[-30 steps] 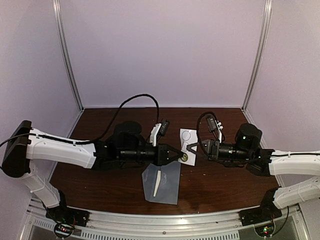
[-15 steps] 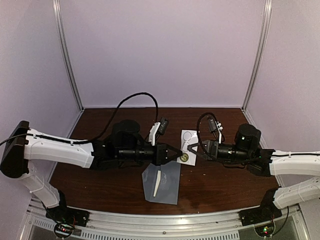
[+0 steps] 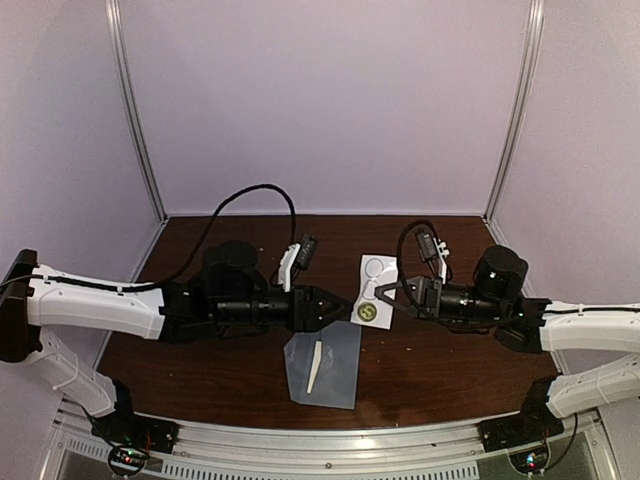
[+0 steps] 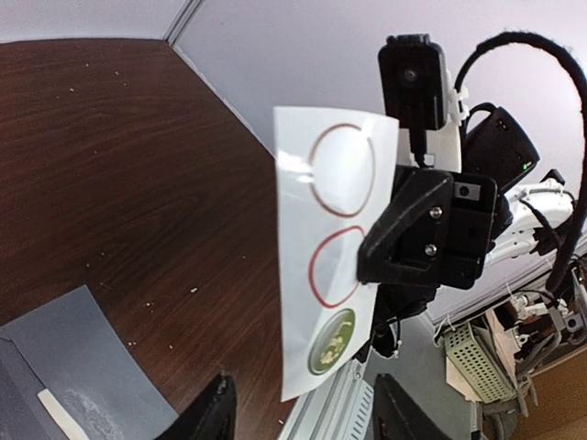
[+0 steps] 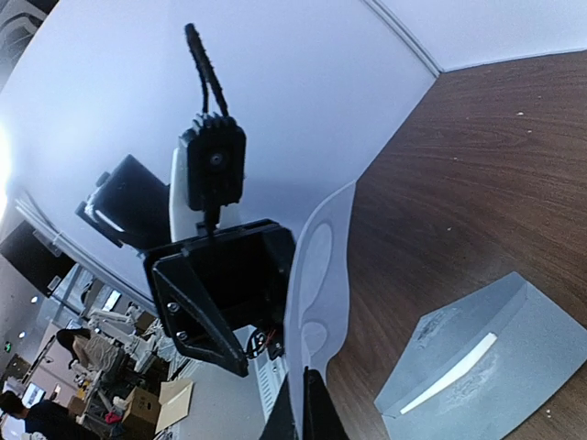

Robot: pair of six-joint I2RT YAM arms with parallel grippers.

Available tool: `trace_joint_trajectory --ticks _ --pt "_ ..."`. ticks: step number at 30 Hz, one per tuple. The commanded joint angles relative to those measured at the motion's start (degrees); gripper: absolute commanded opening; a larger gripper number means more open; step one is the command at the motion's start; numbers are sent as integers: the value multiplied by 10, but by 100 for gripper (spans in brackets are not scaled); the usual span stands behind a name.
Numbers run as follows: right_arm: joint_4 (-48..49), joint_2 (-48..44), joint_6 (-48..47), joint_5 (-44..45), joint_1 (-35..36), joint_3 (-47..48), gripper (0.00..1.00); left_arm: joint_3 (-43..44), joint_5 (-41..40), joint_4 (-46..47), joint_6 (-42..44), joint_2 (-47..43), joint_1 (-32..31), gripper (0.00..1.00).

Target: Place the letter into the envelope and seal it

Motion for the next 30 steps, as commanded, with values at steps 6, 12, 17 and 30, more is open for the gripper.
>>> trace_joint_trajectory --ticks 6,12,17,30 --pt "87 4 10 -126 8 13 0 -14 75 64 0 -38 10 66" --pt "93 21 8 -159 14 31 0 -9 127 92 -2 -23 10 64" --pt "95 30 6 -168 18 39 0 -12 148 115 -14 -6 10 57" --pt "92 37 2 -168 20 43 0 -18 163 141 -28 8 10 13"
